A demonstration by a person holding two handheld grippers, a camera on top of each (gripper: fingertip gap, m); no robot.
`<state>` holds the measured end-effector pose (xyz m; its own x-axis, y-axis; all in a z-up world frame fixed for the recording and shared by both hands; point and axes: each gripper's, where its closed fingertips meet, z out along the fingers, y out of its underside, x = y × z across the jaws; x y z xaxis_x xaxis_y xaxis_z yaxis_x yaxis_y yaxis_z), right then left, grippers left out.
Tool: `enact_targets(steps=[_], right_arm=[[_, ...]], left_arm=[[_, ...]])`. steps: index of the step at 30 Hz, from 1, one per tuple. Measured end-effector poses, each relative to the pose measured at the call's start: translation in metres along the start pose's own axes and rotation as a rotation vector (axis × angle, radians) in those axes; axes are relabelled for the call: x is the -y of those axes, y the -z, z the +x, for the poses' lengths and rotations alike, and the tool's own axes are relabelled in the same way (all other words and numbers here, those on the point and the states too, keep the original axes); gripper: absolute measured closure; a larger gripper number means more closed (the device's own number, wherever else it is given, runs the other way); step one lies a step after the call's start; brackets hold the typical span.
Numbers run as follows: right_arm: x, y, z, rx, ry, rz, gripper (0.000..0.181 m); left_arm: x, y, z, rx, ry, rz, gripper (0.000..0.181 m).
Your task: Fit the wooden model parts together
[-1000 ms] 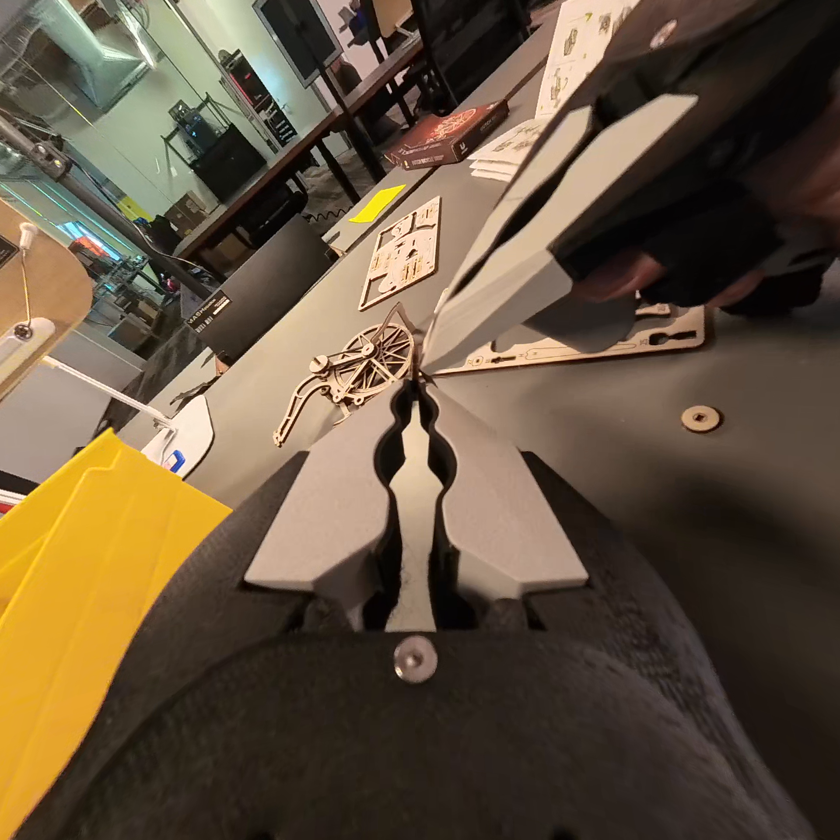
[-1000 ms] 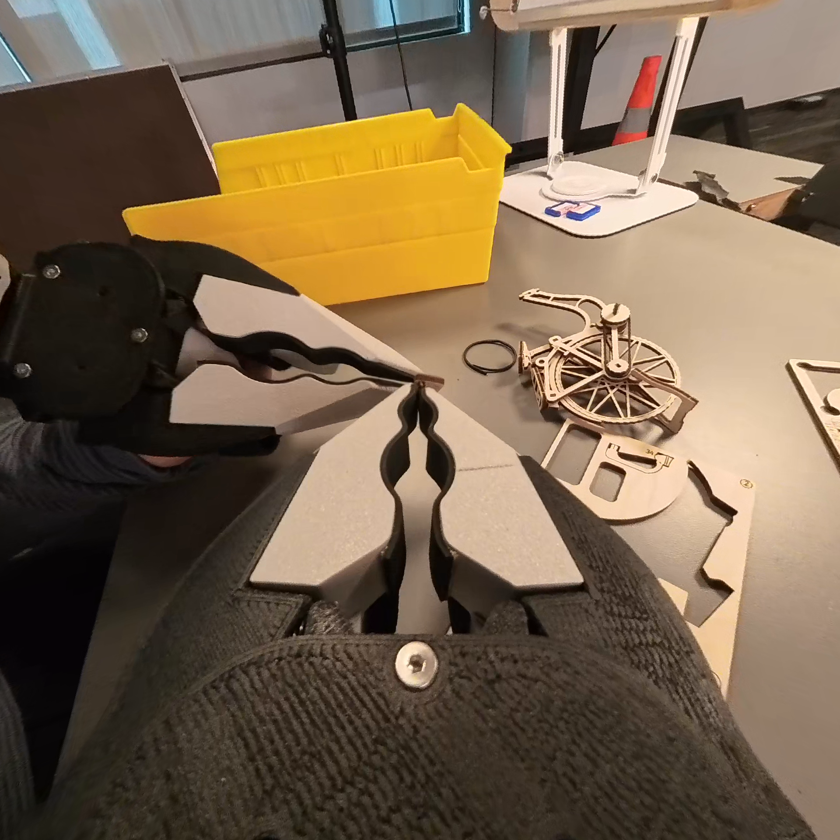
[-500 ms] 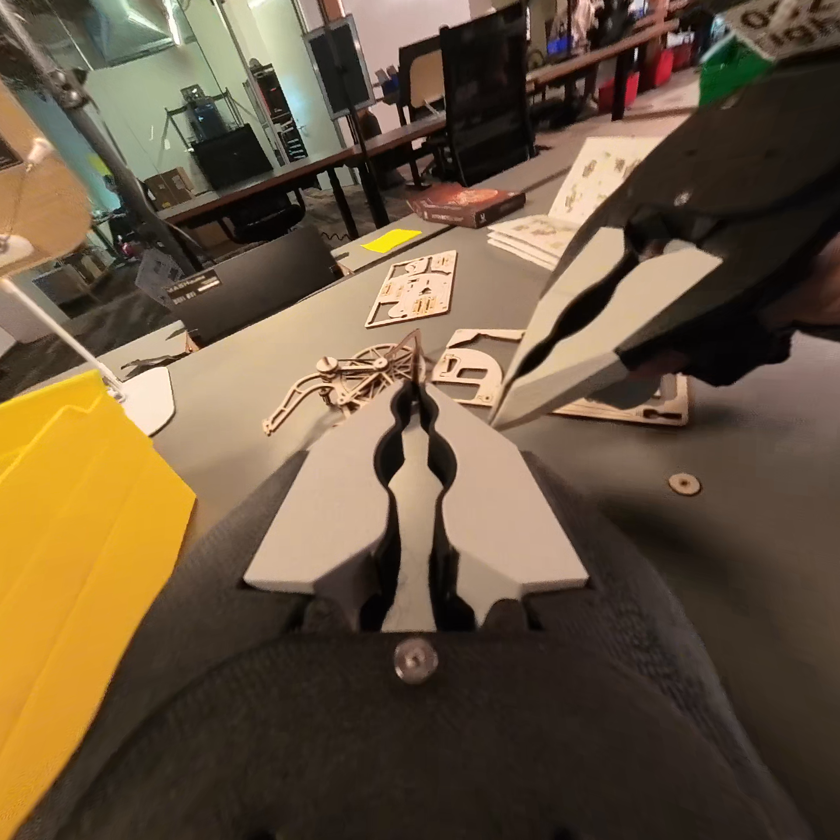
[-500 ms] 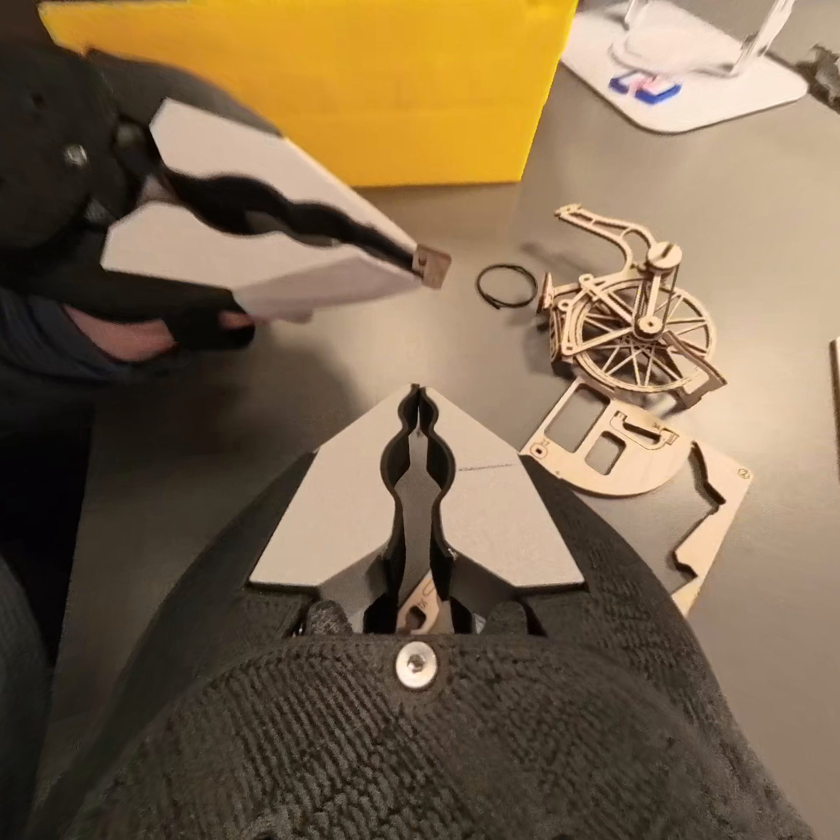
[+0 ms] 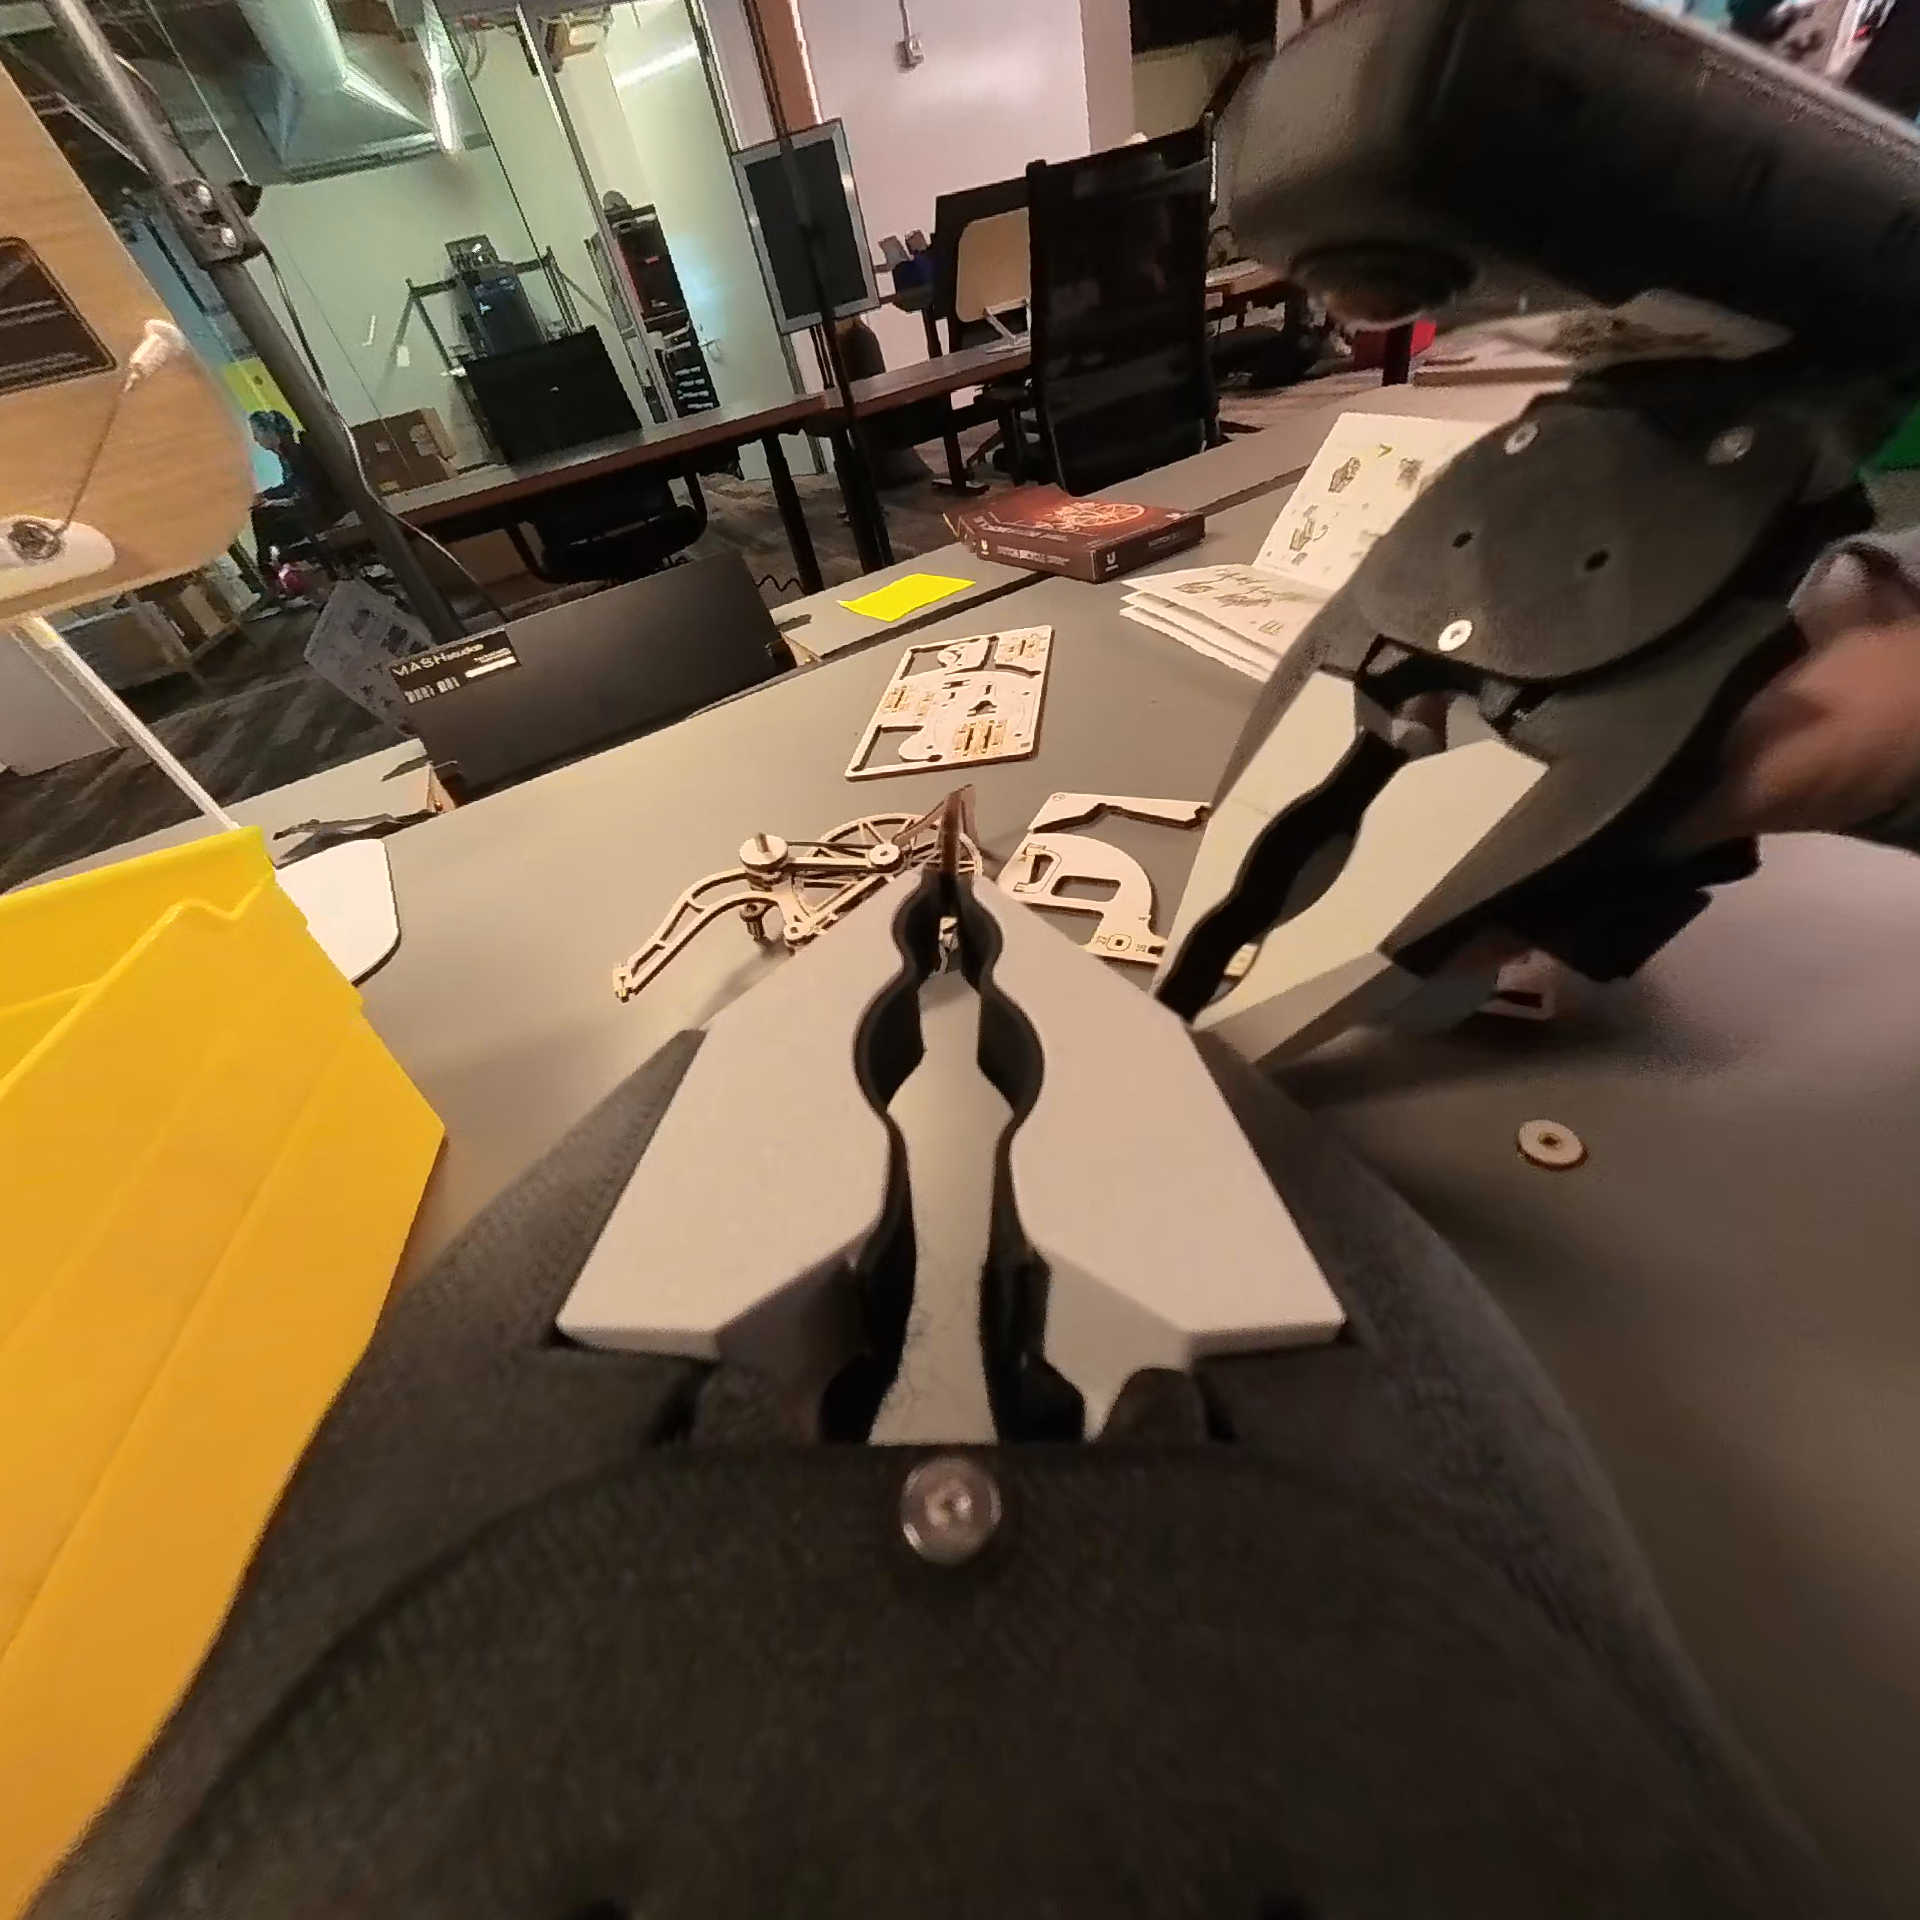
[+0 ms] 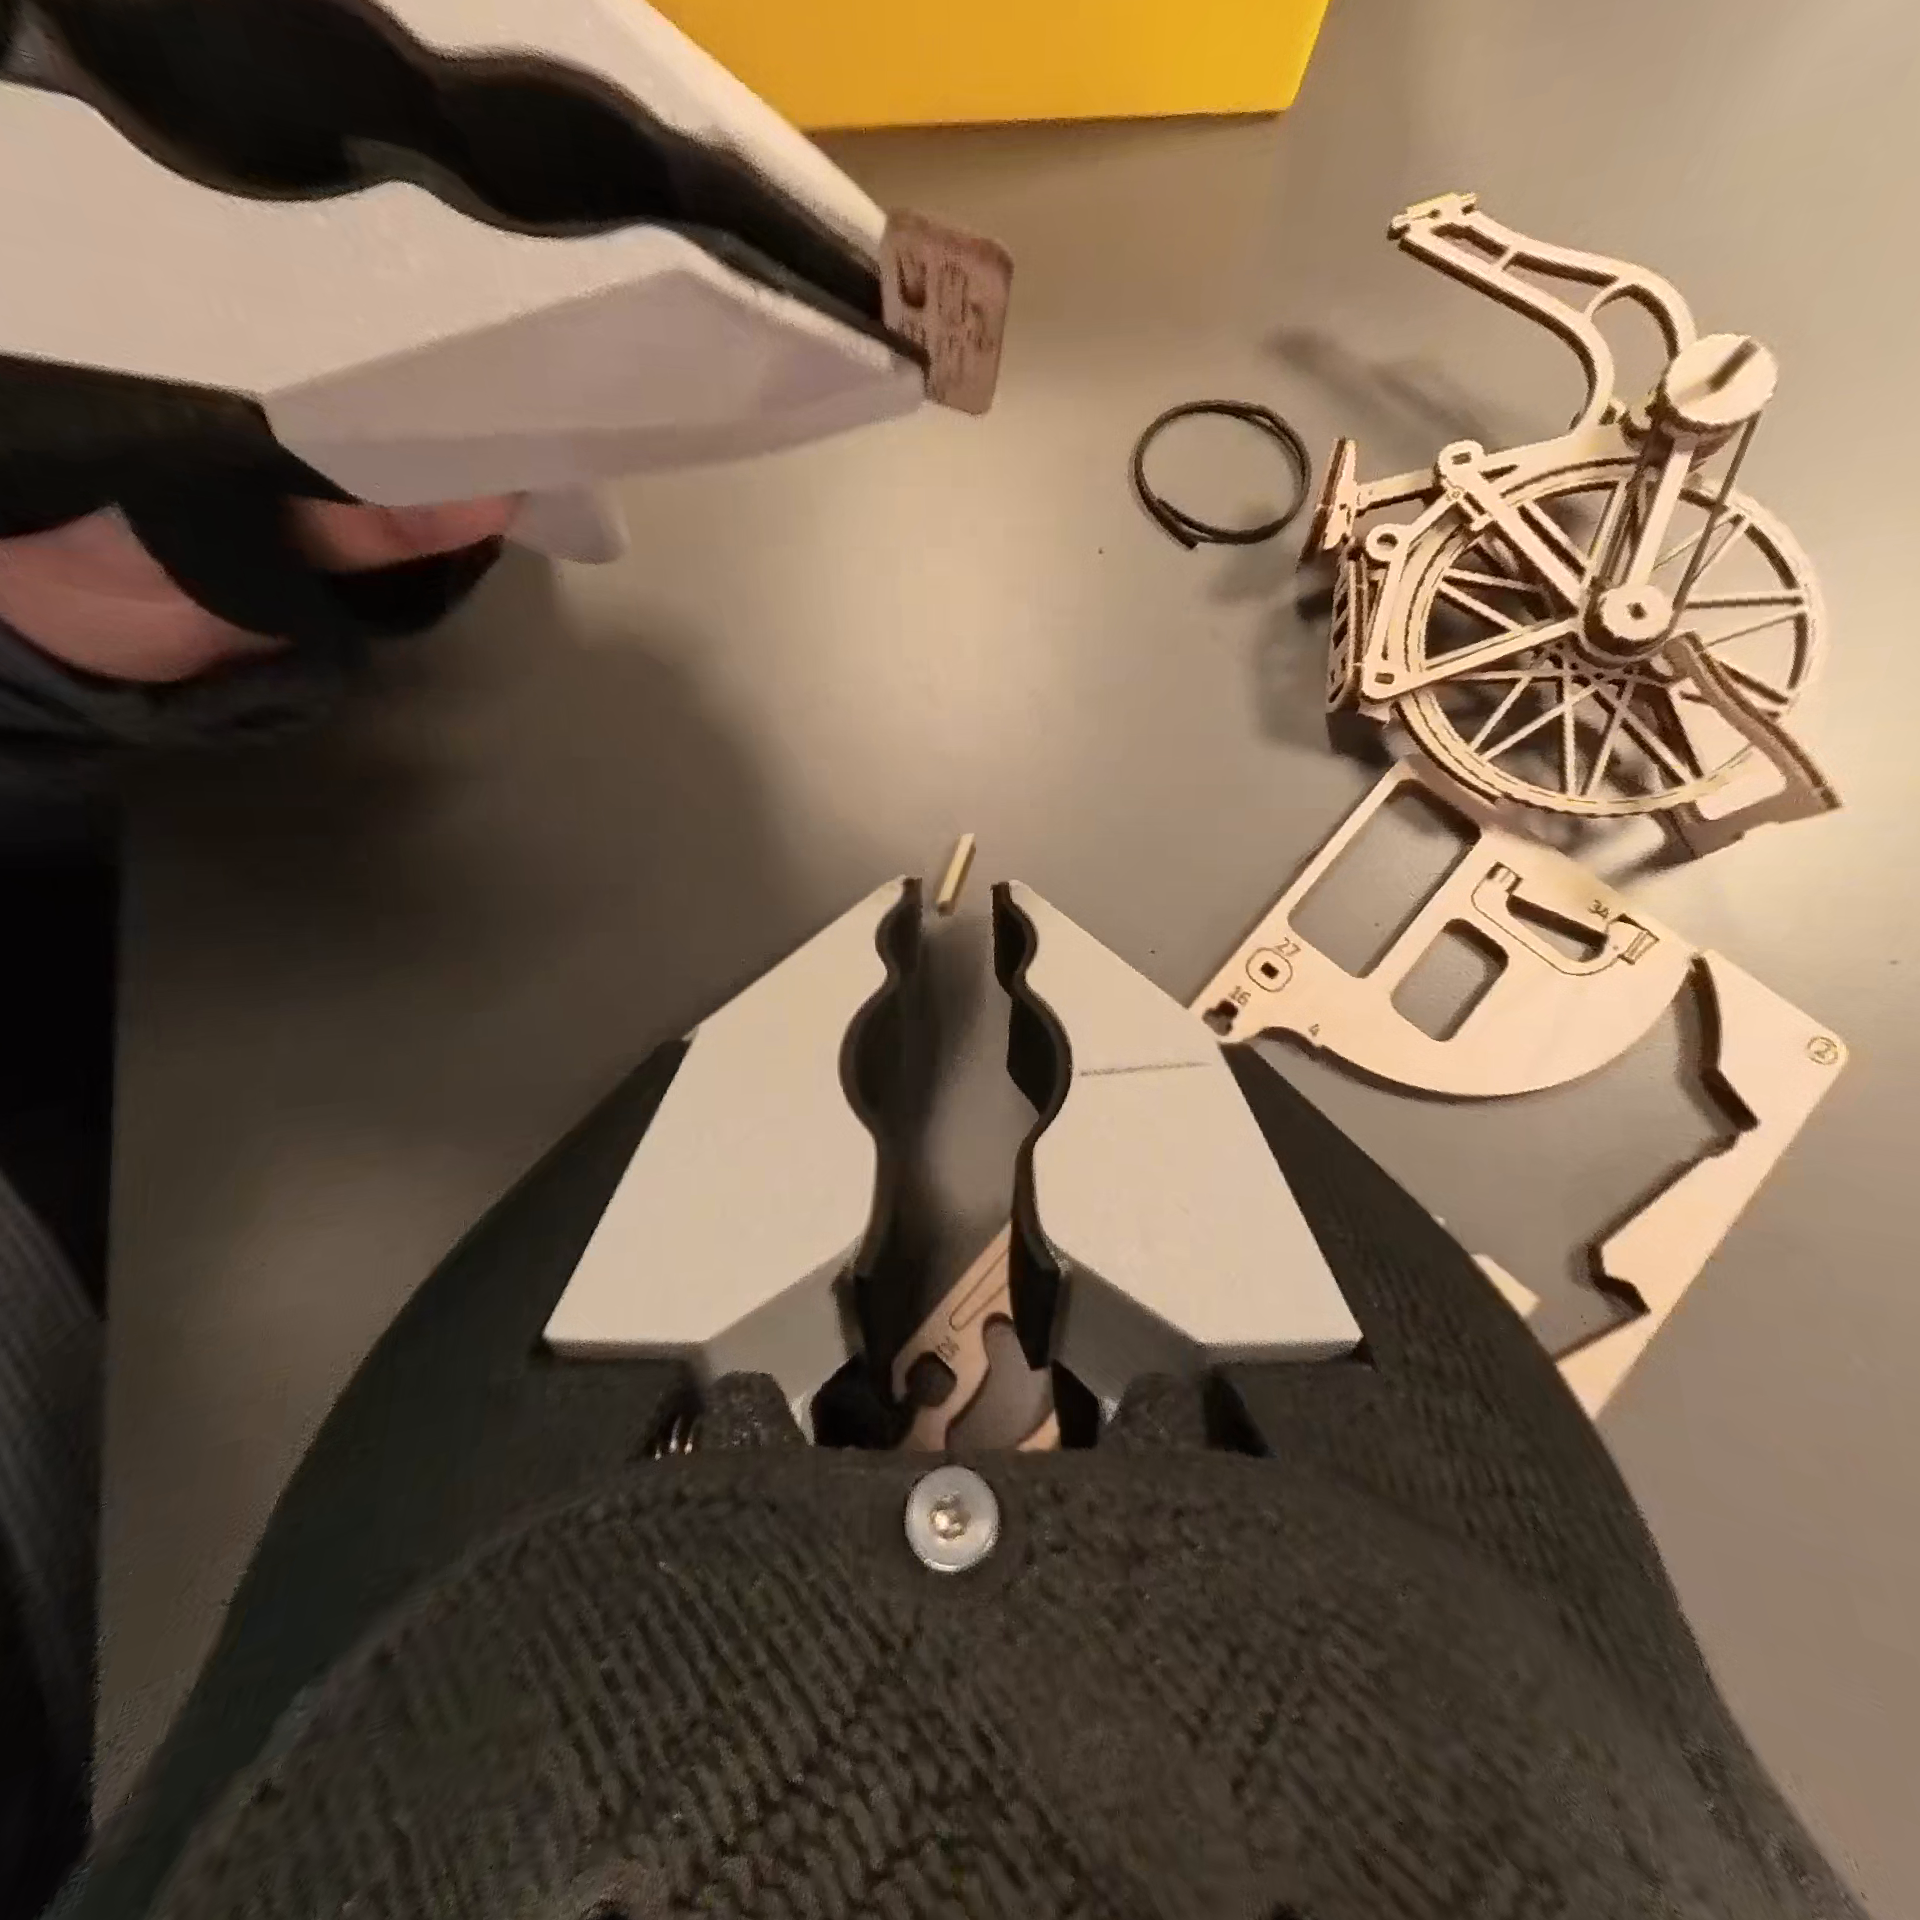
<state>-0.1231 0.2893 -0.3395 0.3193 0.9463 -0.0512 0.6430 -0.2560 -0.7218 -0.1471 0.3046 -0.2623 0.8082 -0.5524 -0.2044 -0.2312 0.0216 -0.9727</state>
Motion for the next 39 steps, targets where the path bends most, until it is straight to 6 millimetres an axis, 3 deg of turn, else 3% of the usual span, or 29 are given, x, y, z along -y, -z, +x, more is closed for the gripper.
enact_targets(steps=[11, 13, 16, 19, 25, 39], right_arm=[[0.002, -0.009, 0.001, -0.114, 0.045, -0.018, 0.181], [0.017, -0.003, 0.005, -0.158, 0.099, 0.093, 0.181], [0.056, 0.026, 0.006, -0.306, 0.240, 0.313, 0.181], [0.070, 0.039, 0.004, -0.407, 0.329, 0.380, 0.181], [0.072, 0.037, 0.003, -0.492, 0.408, 0.334, 0.181], [0.073, 0.033, 0.003, -0.487, 0.357, 0.341, 0.181]], left_arm=[[-0.002, -0.001, 0.002, -0.014, -0.001, -0.013, 0.179], [-0.002, -0.001, 0.000, -0.012, 0.011, -0.017, 0.179], [-0.003, -0.002, -0.002, -0.006, 0.031, -0.024, 0.180], [-0.006, -0.003, -0.003, -0.007, 0.040, -0.041, 0.180], [-0.008, -0.004, -0.002, -0.004, 0.032, -0.056, 0.180], [-0.008, -0.005, 0.000, -0.002, 0.014, -0.063, 0.180]])
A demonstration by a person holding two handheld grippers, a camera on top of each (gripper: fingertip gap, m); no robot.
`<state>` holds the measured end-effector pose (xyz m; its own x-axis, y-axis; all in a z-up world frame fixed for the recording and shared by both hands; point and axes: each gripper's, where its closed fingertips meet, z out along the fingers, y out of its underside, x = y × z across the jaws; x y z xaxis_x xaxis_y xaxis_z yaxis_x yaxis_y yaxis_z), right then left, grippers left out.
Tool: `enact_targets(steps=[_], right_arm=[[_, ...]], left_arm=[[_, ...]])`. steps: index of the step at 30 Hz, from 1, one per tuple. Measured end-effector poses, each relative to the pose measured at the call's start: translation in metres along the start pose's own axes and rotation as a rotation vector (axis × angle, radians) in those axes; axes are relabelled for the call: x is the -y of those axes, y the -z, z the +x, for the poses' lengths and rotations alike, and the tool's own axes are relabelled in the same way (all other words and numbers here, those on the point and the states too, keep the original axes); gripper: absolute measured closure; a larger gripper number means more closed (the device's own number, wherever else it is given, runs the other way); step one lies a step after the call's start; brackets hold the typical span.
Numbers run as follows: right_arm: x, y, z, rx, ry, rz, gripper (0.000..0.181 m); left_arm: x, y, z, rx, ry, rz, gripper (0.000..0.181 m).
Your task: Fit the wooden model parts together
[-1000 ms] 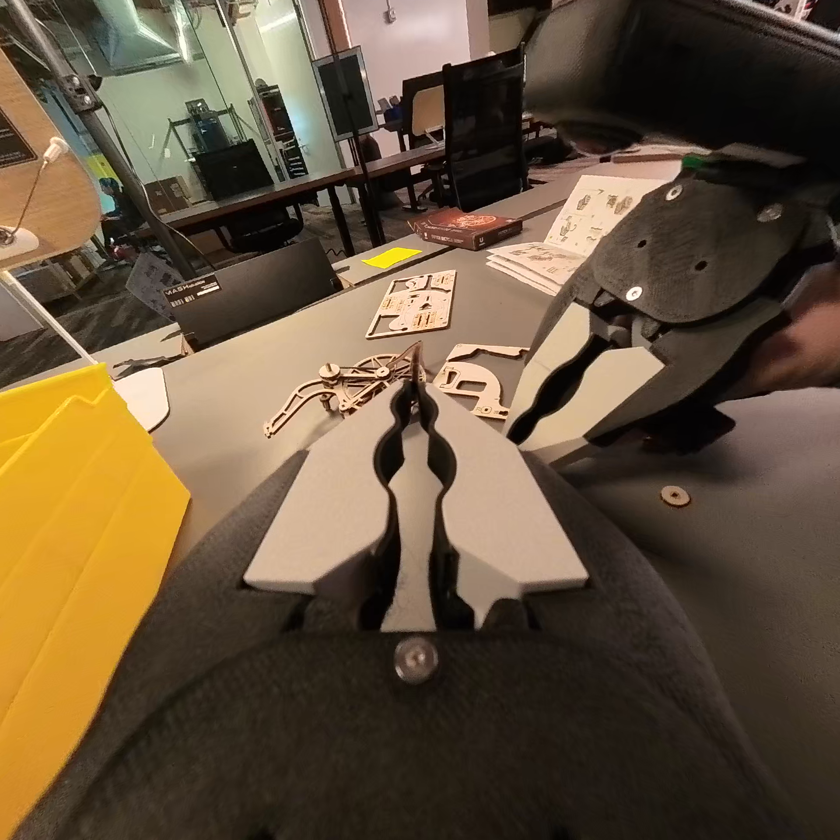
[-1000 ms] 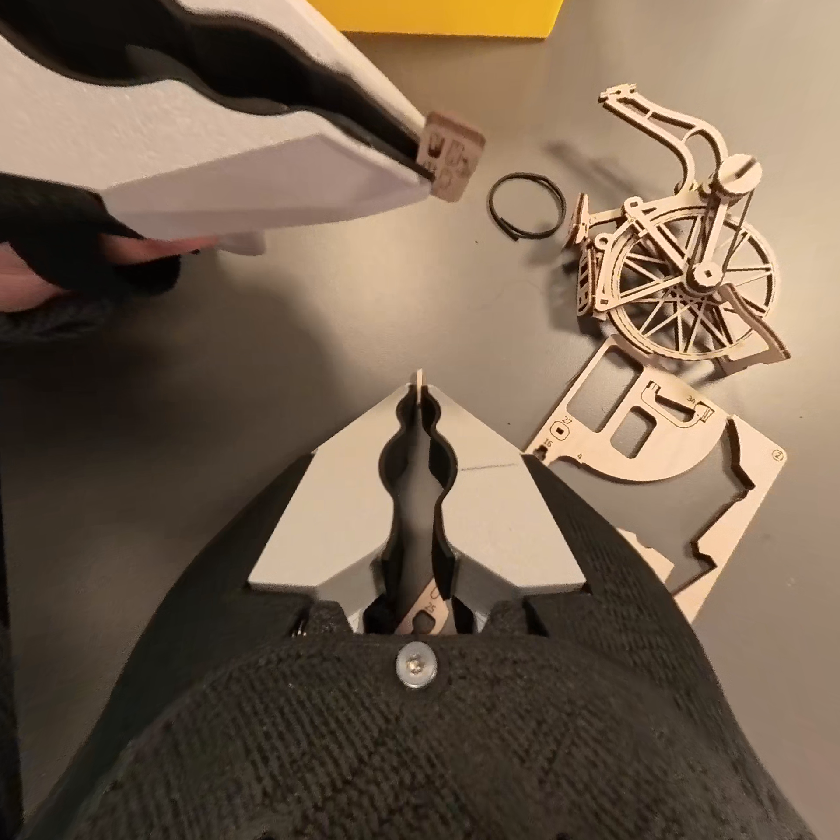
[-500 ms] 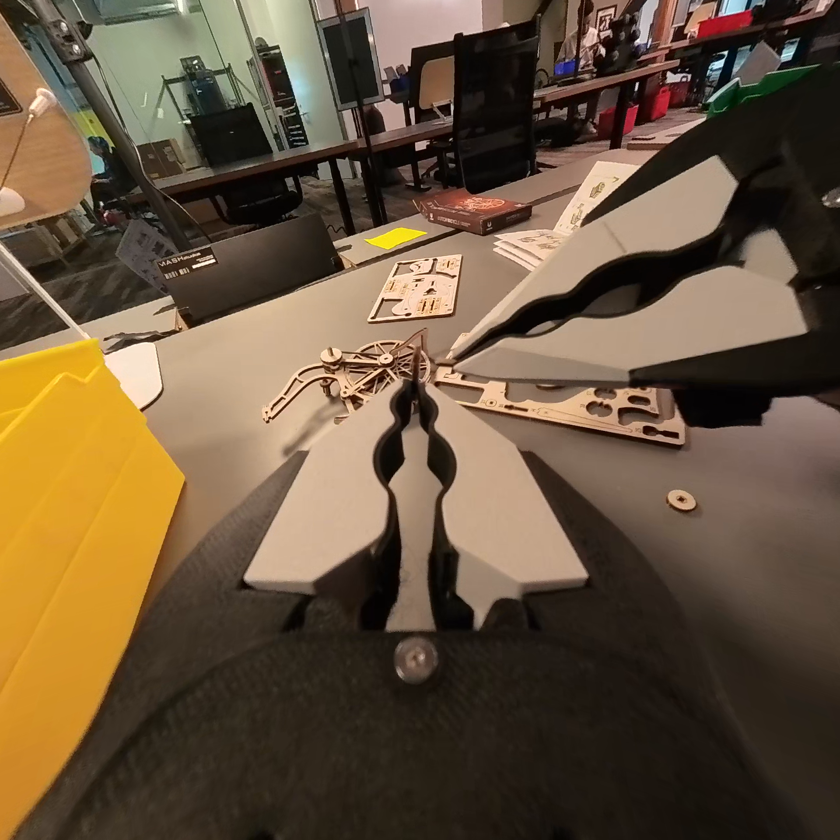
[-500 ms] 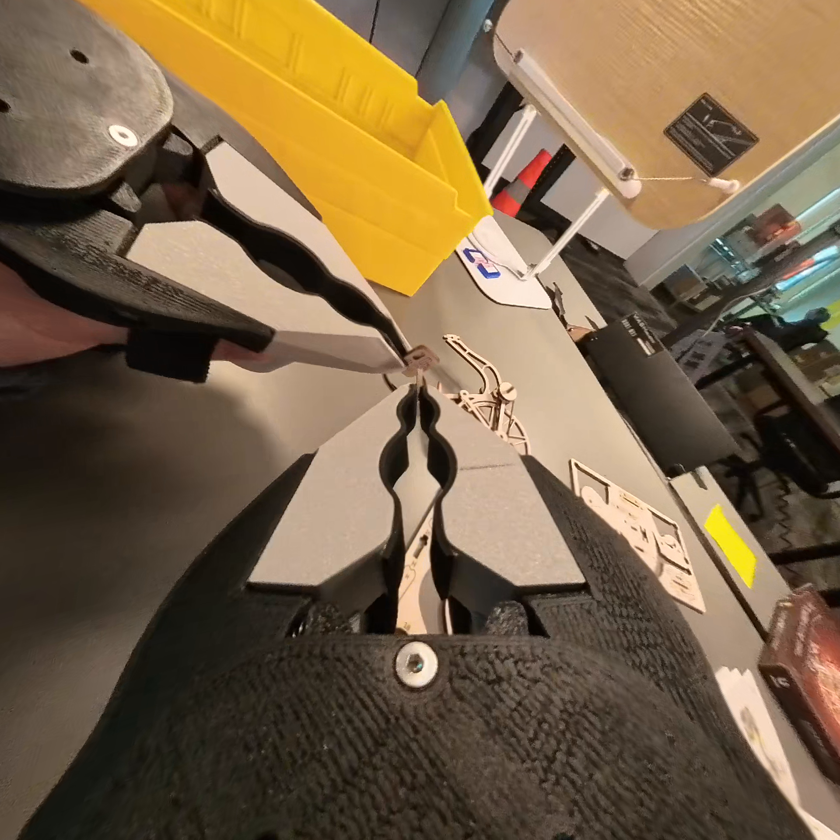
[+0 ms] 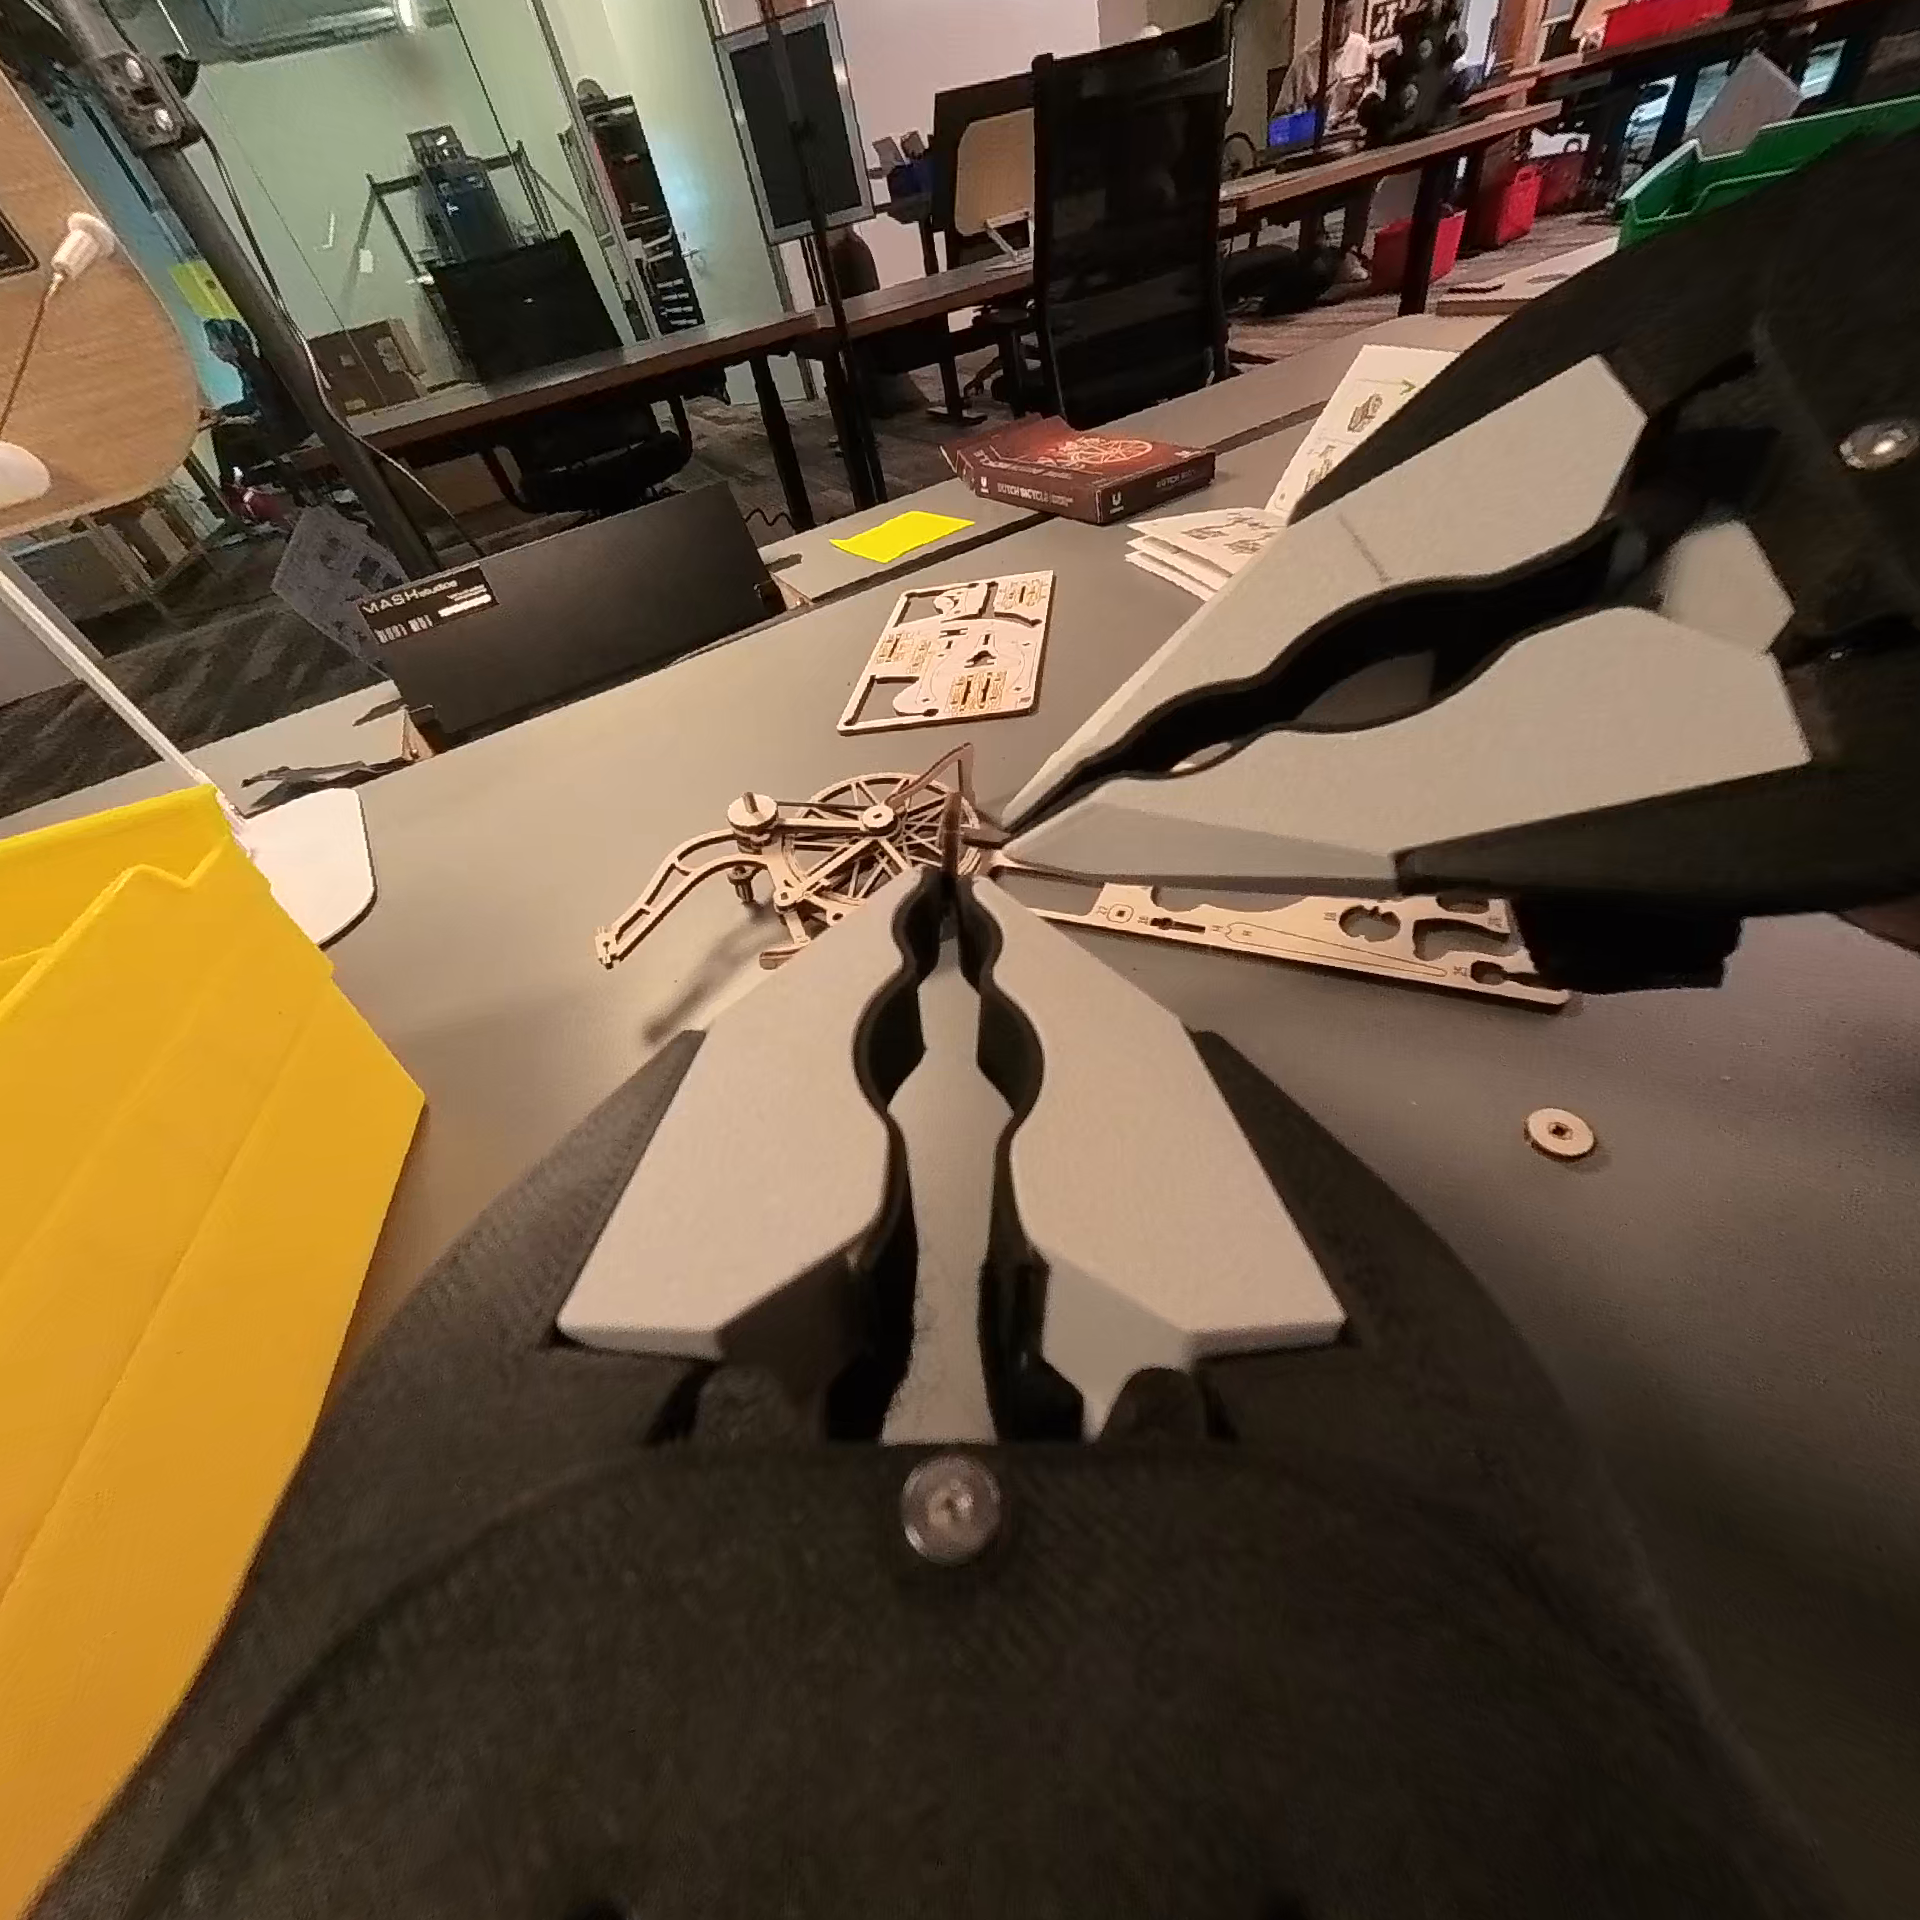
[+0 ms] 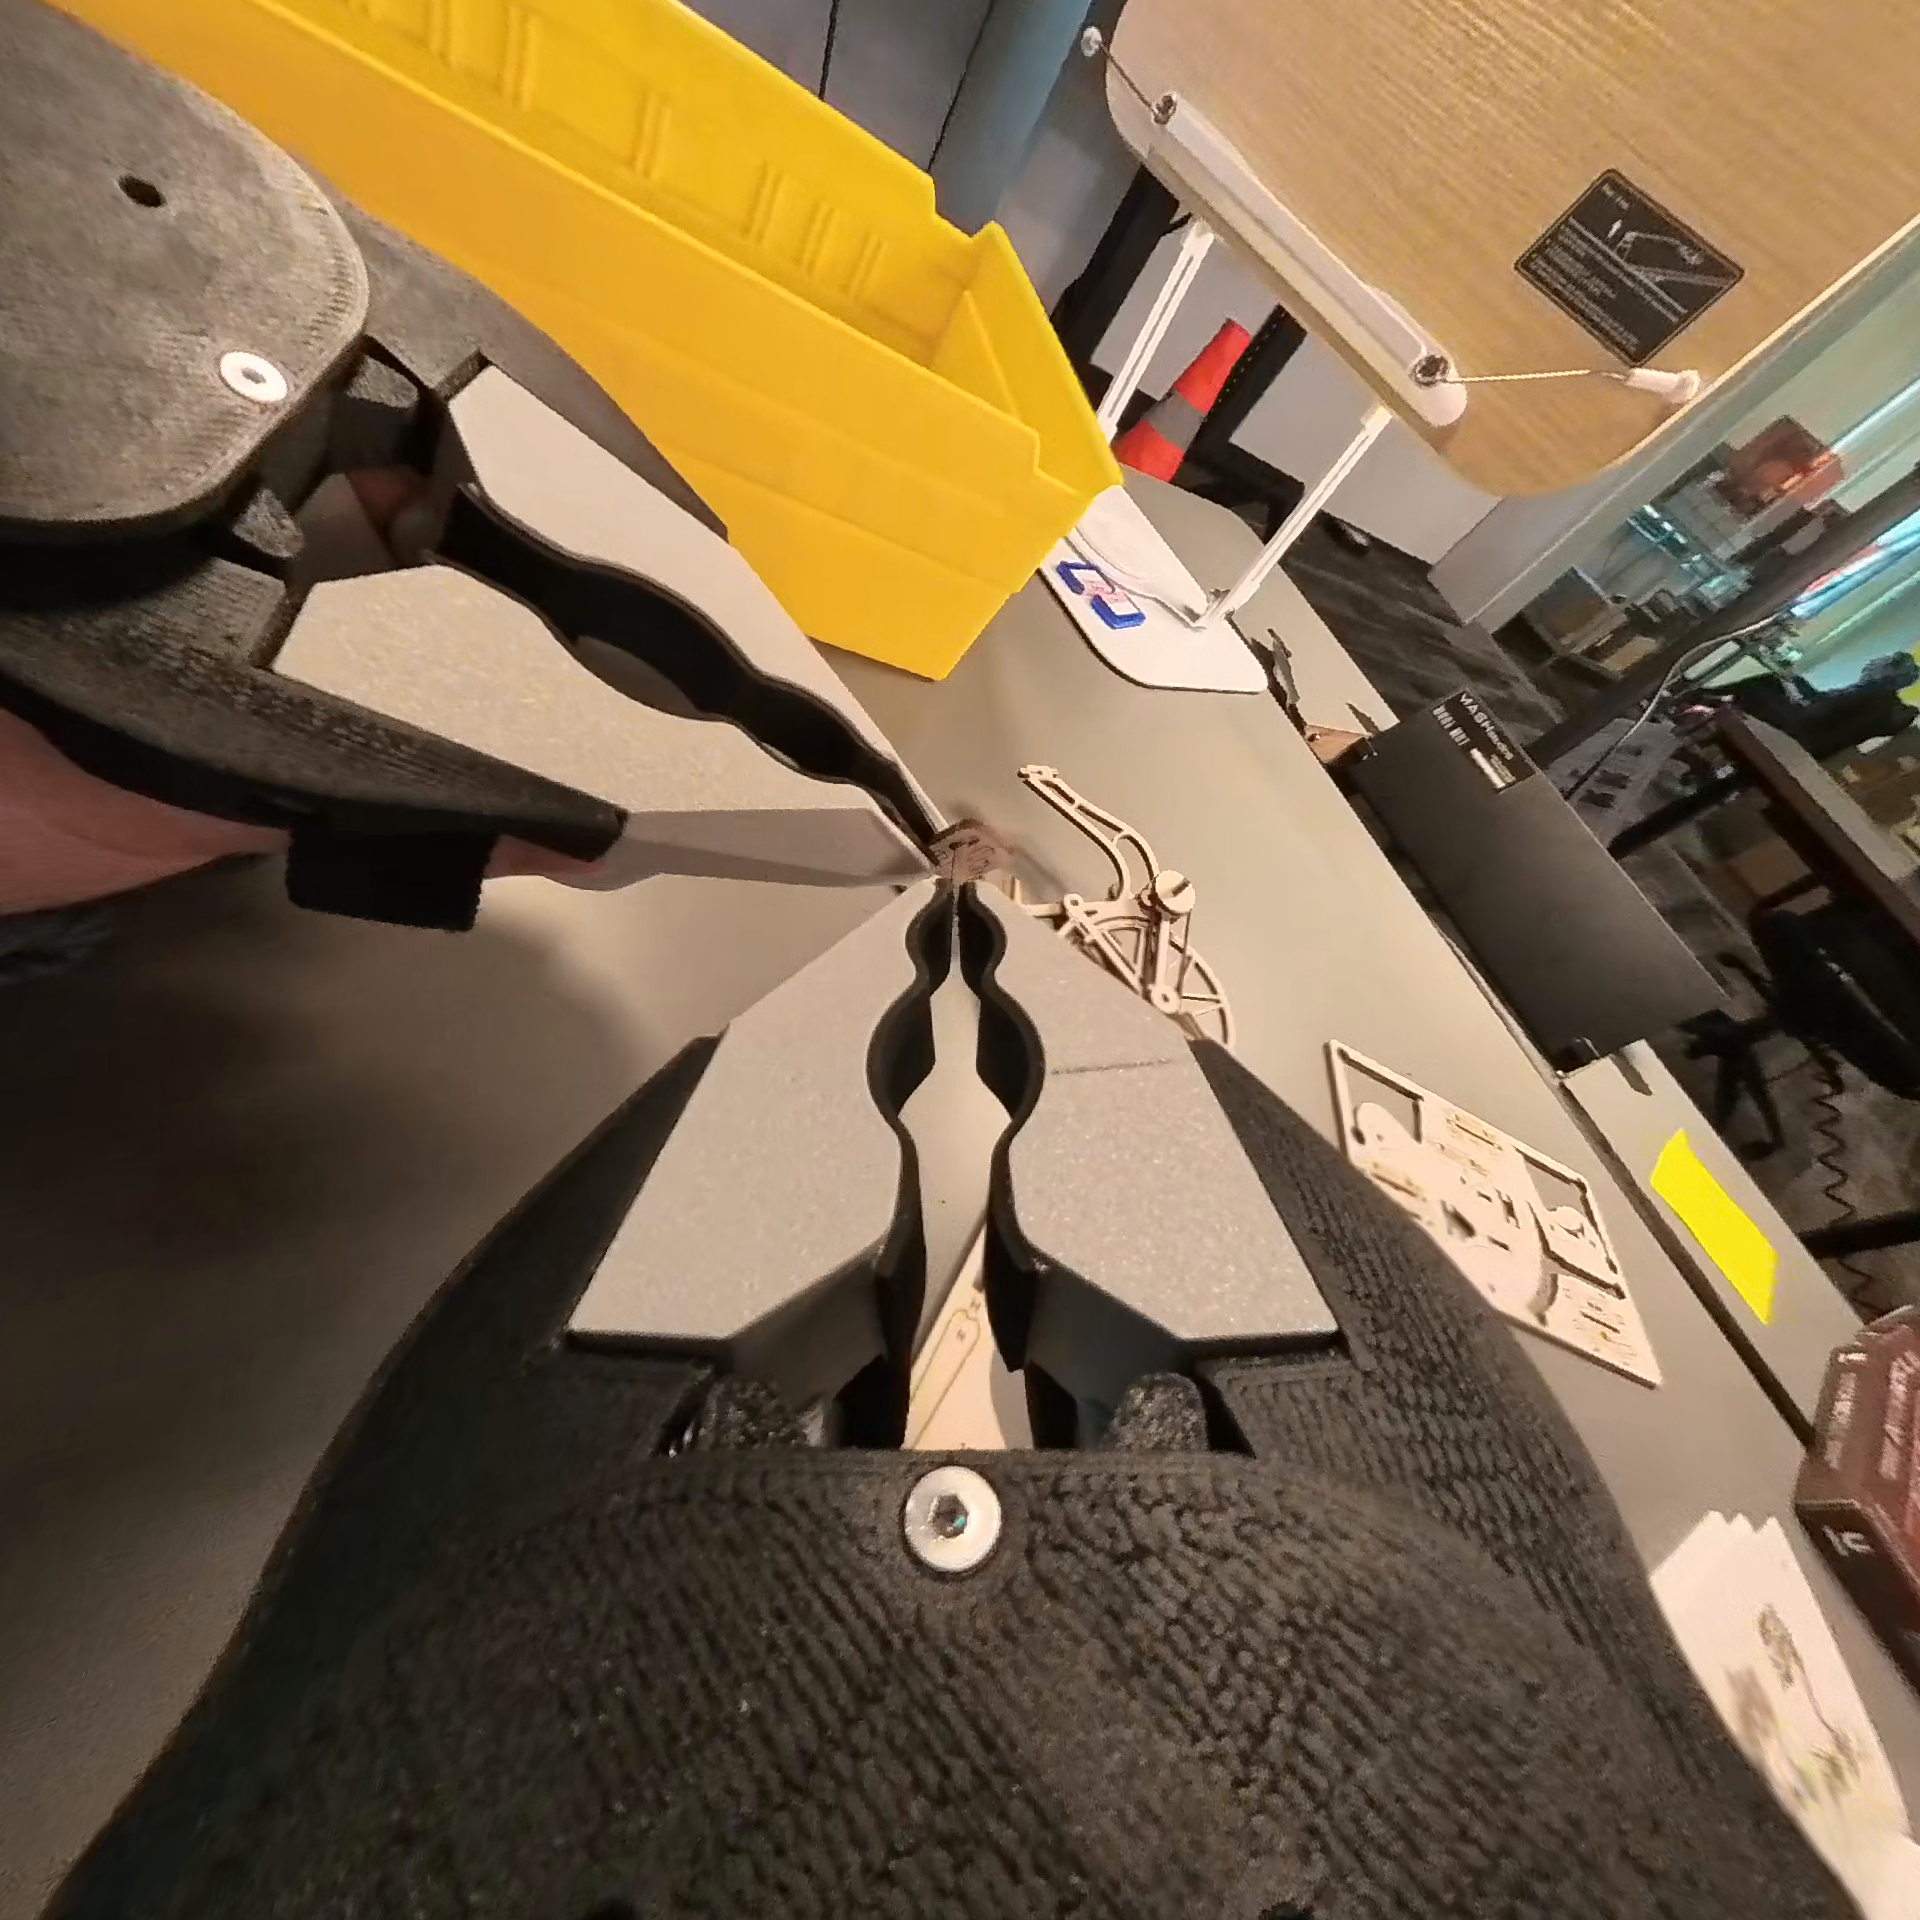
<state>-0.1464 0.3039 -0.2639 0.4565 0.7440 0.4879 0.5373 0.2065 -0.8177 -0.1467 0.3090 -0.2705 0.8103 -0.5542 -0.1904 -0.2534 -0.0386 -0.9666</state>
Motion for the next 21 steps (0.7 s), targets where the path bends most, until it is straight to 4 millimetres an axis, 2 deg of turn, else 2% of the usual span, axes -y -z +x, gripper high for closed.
enact_targets(steps=[3, 11, 21], right_arm=[[0.0001, -0.0002, -0.0006, 0.031, -0.080, 0.012, 0.181], [-0.0029, 0.0025, -0.0016, 0.199, -0.424, 0.073, 0.181], [-0.0096, 0.0047, -0.0011, 0.255, -0.484, 0.079, 0.181]], left_arm=[[0.0000, 0.0001, 0.0000, 0.008, -0.011, 0.000, 0.180], [-0.0035, -0.0016, 0.0037, 0.035, -0.123, -0.032, 0.180], [-0.0096, -0.0049, 0.0092, 0.084, -0.321, -0.096, 0.180]])
